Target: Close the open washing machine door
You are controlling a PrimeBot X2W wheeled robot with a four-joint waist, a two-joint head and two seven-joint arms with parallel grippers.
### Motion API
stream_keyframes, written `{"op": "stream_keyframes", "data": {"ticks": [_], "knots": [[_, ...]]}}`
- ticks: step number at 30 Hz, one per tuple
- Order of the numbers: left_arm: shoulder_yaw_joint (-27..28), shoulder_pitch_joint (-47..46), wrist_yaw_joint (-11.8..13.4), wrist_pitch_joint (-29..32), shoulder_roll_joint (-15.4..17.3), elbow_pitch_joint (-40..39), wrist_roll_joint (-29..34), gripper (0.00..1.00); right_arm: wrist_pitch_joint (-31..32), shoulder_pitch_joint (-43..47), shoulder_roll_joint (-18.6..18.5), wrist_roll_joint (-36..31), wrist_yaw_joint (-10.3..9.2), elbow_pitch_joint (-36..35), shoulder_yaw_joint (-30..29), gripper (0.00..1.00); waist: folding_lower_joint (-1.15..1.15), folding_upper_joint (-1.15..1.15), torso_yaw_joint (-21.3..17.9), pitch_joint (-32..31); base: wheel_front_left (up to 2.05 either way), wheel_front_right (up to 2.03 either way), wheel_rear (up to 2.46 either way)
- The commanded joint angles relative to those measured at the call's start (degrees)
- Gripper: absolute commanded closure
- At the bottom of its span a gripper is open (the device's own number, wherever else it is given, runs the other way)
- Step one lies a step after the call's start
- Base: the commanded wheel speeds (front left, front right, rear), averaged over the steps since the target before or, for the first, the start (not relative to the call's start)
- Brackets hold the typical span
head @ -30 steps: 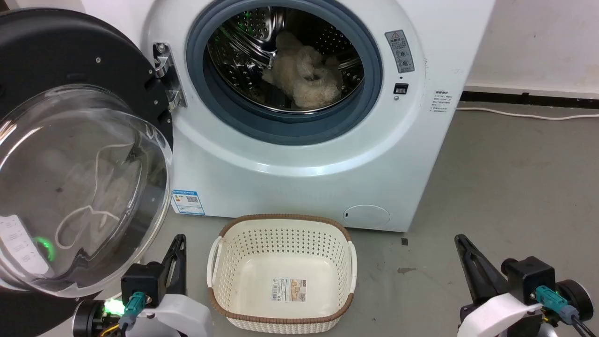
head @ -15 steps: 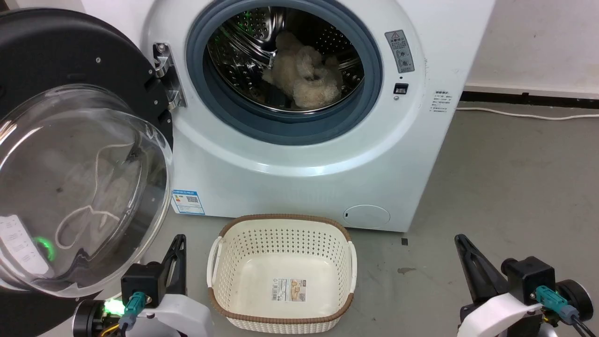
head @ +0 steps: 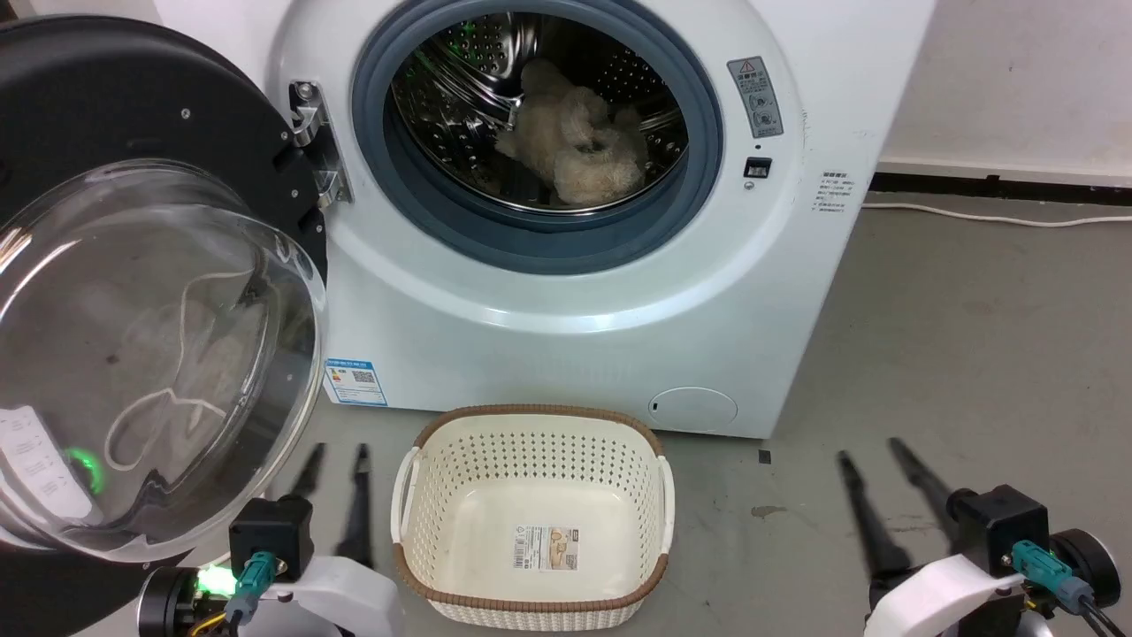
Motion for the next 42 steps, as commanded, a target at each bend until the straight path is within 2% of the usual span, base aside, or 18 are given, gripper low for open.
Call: {"op": "stream_keyframes", "data": {"ticks": [1, 13, 29, 42], "knots": [[-0.03, 0.0, 0.0, -0.03, 0.0, 0.0, 0.01, 0.0, -0.04, 0.01, 0.0, 0.04, 0.0, 0.01, -0.01, 0.0, 0.0, 0.0, 0.0, 0.0, 0.0, 0.0, 0.0], [-0.84, 0.02, 0.13, -1.34, 0.28, -0.16, 0.22, 0.0, -1.35, 0.29, -0.01, 1.14, 0.0, 0.08, -0.27, 0.0, 0.0, 0.0, 0.53, -0.1, 0.0, 0.0, 0.0], [-2.58, 0.62, 0.52, -3.5, 1.53, -0.34, 0.21, 0.0, -3.51, 1.07, 0.06, 2.05, 0.01, 0.47, 0.67, 0.0, 0.0, 0.0, 6.03, -1.23, 0.0, 0.0, 0.0], [-3.11, 1.82, 2.26, -5.06, 2.37, -2.11, 0.23, 0.0, -5.06, -0.82, -0.2, 2.79, 0.02, 1.7, 4.23, 0.0, 0.0, 0.0, 9.68, -0.7, 0.0, 0.0, 0.0]]}}
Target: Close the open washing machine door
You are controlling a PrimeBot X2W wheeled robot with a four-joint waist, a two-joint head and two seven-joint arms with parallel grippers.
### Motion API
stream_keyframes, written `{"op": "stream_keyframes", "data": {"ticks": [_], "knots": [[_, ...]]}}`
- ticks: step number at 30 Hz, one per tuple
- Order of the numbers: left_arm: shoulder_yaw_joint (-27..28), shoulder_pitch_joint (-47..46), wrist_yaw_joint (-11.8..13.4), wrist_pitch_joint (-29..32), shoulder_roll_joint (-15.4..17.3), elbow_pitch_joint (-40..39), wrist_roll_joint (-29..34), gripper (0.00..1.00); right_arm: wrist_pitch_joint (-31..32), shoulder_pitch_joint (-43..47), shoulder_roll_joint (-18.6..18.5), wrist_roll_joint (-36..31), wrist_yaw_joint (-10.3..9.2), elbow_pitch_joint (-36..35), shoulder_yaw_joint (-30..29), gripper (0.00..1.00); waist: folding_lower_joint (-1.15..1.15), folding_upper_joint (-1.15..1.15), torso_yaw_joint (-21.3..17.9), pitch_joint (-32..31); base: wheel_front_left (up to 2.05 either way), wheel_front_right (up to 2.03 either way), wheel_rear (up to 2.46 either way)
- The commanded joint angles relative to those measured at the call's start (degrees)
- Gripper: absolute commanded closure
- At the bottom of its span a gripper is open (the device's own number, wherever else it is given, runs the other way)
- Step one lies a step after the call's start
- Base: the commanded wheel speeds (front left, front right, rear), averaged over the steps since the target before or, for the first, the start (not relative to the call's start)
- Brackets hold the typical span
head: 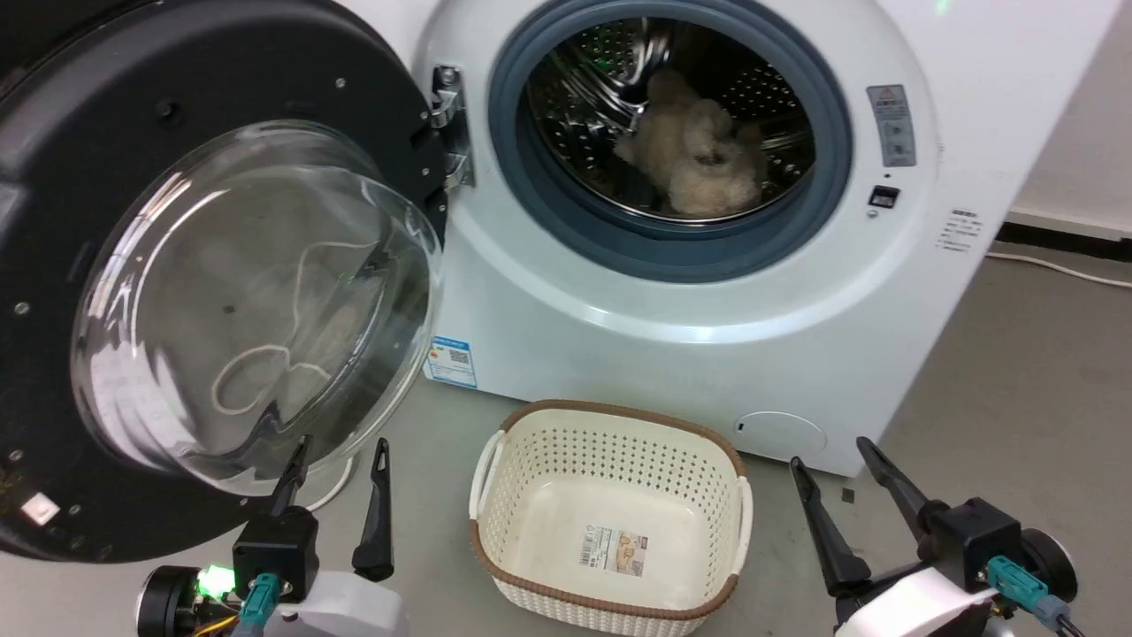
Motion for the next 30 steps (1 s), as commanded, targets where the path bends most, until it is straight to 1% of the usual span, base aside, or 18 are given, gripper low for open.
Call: {"op": "stream_keyframes", "data": {"ticks": [1, 30], "knots": [[-0.21, 0.8, 0.33, -0.56, 0.46, -0.39, 0.21, 0.0, -0.61, -0.88, -0.17, 0.53, 0.02, 0.32, 0.37, 0.0, 0.0, 0.0, 0.41, 0.06, 0.0, 0.0, 0.0], [-2.23, 2.45, 3.82, -4.03, 2.18, -2.56, -0.02, 0.0, -4.08, -2.31, -1.59, 2.93, 0.03, 2.24, 4.92, 0.0, 0.0, 0.0, 7.54, 0.32, 0.0, 0.0, 0.0]]}}
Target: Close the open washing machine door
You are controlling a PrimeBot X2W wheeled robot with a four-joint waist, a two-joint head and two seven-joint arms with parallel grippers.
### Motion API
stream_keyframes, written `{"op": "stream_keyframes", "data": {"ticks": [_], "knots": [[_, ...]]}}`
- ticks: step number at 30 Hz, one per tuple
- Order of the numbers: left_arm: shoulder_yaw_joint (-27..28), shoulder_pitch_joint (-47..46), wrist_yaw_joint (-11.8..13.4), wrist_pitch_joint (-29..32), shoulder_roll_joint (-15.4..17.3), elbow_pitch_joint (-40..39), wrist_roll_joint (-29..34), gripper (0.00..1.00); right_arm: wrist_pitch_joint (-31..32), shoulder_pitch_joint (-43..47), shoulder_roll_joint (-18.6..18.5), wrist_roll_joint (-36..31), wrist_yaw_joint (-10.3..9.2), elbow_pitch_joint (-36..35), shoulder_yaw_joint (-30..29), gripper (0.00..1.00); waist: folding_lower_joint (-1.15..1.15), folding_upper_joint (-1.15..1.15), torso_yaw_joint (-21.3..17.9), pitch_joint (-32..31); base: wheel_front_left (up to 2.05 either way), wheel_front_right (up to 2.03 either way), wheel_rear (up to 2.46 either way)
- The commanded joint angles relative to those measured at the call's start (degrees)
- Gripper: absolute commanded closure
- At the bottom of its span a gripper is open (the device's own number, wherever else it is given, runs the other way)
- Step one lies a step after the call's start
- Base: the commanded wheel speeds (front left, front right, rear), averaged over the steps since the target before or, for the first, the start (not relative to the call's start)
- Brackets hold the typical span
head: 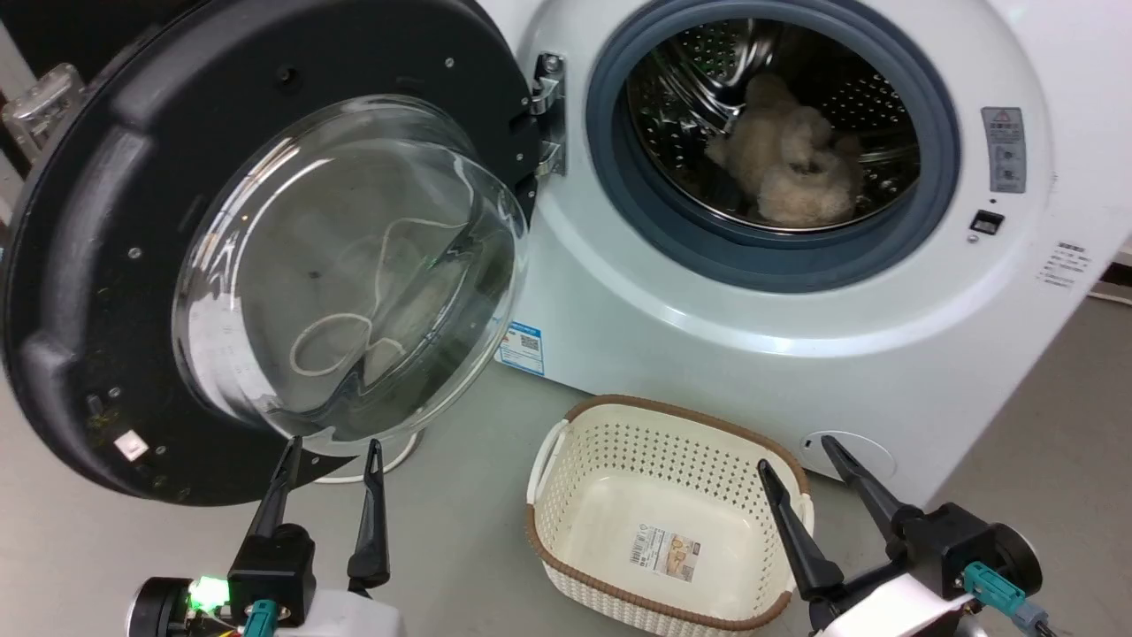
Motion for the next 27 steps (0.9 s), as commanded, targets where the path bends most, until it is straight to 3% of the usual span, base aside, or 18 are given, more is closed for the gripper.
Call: {"op": "stream_keyframes", "data": {"ticks": [1, 20, 21, 22, 23, 24, 27], "knots": [[-0.3, 0.71, 0.39, -0.58, 0.49, -0.38, -0.03, 0.0, -0.59, -1.11, -0.41, 0.53, 0.03, 0.4, 0.48, 0.0, 0.0, 0.0, 0.46, 0.0, 0.0, 0.0, 0.0], [-1.89, 1.83, 2.08, -3.1, 1.73, -1.12, -0.46, 0.0, -3.1, -1.35, -1.02, 2.26, 0.03, 2.01, 3.35, 0.0, 0.0, 0.0, 5.53, 0.06, 0.0, 0.0, 0.0], [-1.94, 1.83, 2.11, -3.22, 1.78, -1.18, -0.54, 0.23, -3.22, -1.34, -1.03, 2.32, 0.03, 2.09, 3.45, 0.0, 0.0, 0.0, 5.78, 0.05, 0.0, 0.0, 0.0], [-1.98, 1.86, 2.12, -3.34, 1.83, -1.25, -0.64, 0.69, -3.34, -1.32, -1.03, 2.37, 0.03, 2.16, 3.54, 0.0, 0.0, 0.0, 6.02, 0.06, 0.0, 0.0, 0.0], [-2.03, 1.91, 2.11, -3.46, 1.9, -1.29, -0.72, 0.92, -3.46, -1.3, -1.02, 2.42, 0.04, 2.22, 3.64, 0.0, 0.0, 0.0, 6.26, 0.06, 0.0, 0.0, 0.0], [-2.09, 1.97, 2.06, -3.58, 1.98, -1.31, -0.82, 1.0, -3.58, -1.28, -1.02, 2.49, 0.04, 2.26, 3.74, 0.0, 0.0, 0.0, 6.51, 0.07, 0.0, 0.0, 0.0], [-1.87, 1.93, 1.98, -3.94, 1.98, -1.69, -1.46, 1.0, -3.94, -1.22, -1.04, 2.72, 0.04, 2.39, 4.06, 0.0, 0.0, 0.0, 7.25, 0.09, 0.0, 0.0, 0.0]]}}
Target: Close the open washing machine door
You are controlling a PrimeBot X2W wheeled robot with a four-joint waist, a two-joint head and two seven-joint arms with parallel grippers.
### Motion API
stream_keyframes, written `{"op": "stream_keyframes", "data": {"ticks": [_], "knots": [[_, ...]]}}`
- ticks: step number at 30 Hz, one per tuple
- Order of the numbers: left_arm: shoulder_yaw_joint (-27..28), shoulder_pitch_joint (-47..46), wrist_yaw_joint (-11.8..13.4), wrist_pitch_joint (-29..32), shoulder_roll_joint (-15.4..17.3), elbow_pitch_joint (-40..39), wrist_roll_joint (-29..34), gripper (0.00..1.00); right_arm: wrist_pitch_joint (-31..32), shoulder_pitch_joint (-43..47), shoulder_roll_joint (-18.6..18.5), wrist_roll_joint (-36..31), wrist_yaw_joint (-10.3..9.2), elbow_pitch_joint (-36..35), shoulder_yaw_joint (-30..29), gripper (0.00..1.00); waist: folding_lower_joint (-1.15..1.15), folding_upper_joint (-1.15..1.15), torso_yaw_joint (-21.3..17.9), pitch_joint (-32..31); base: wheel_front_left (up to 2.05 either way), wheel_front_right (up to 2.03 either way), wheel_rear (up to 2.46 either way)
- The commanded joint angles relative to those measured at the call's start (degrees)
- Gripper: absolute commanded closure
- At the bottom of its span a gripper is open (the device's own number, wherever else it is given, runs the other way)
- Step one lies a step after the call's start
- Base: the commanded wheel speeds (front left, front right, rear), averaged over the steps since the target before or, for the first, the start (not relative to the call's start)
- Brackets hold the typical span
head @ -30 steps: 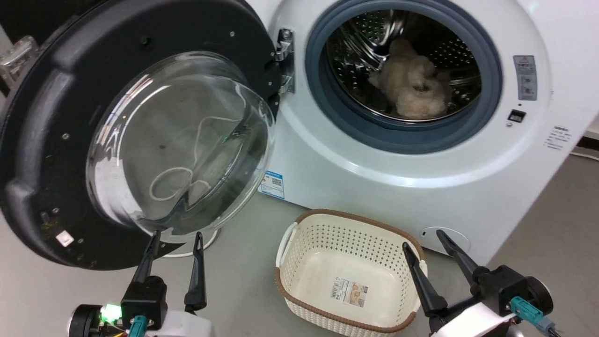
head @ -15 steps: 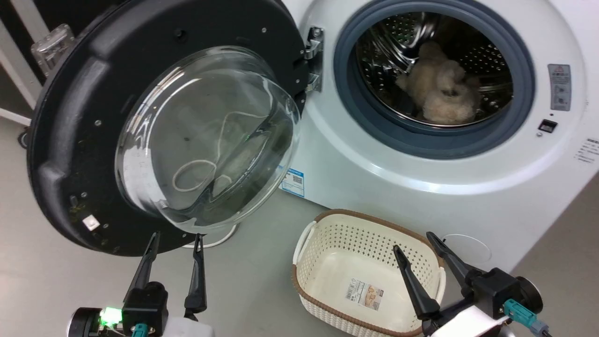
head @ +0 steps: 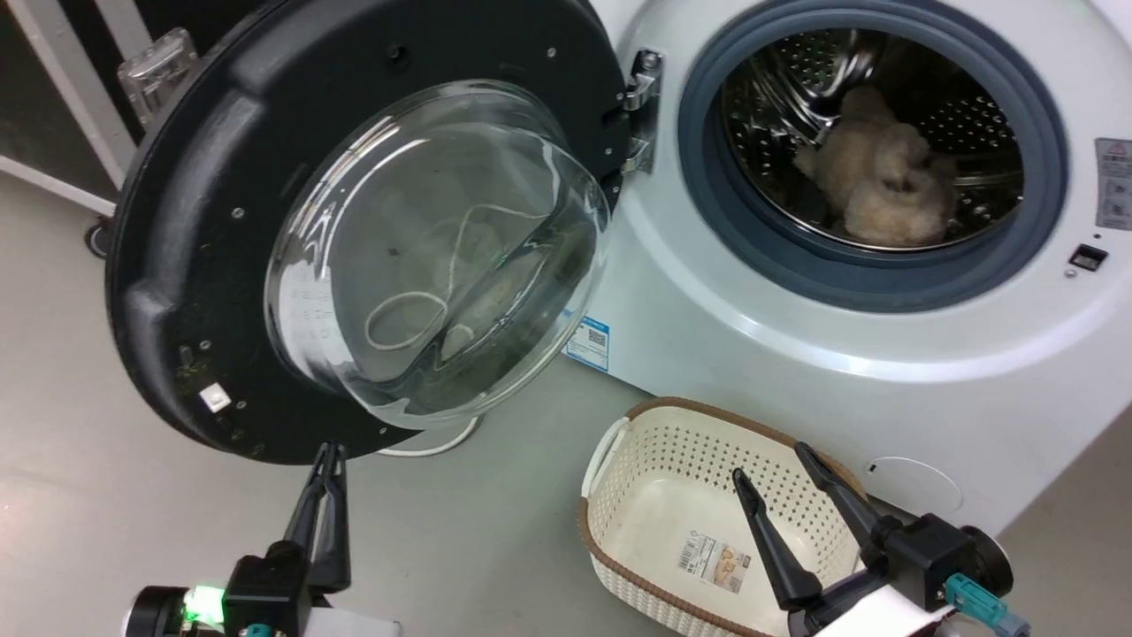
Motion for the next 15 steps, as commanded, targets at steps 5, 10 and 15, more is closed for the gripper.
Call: {"op": "stream_keyframes", "data": {"ticks": [5, 10, 15], "knots": [[2.71, -0.27, -0.24, -1.07, 0.11, -2.55, -3.01, 1.0, -1.21, -0.01, -0.34, 0.62, 0.04, 0.49, -0.13, 0.0, 0.0, 0.0, 1.55, 0.11, 0.0, 0.0, 0.0], [8.58, -2.93, -2.92, -1.67, 0.06, -4.46, -8.32, 1.0, -1.81, 0.93, -0.07, 0.17, 0.04, -0.03, -0.86, 0.0, 0.0, 0.0, 1.91, 1.12, 0.0, 0.0, 0.0], [19.88, -9.78, -7.58, -2.19, 2.55, -2.66, -20.2, 1.0, -2.52, -0.2, -1.3, 0.37, 0.04, -0.74, -0.5, 0.0, 0.0, 0.0, -1.0, 5.42, 0.0, 0.0, 0.0]]}}
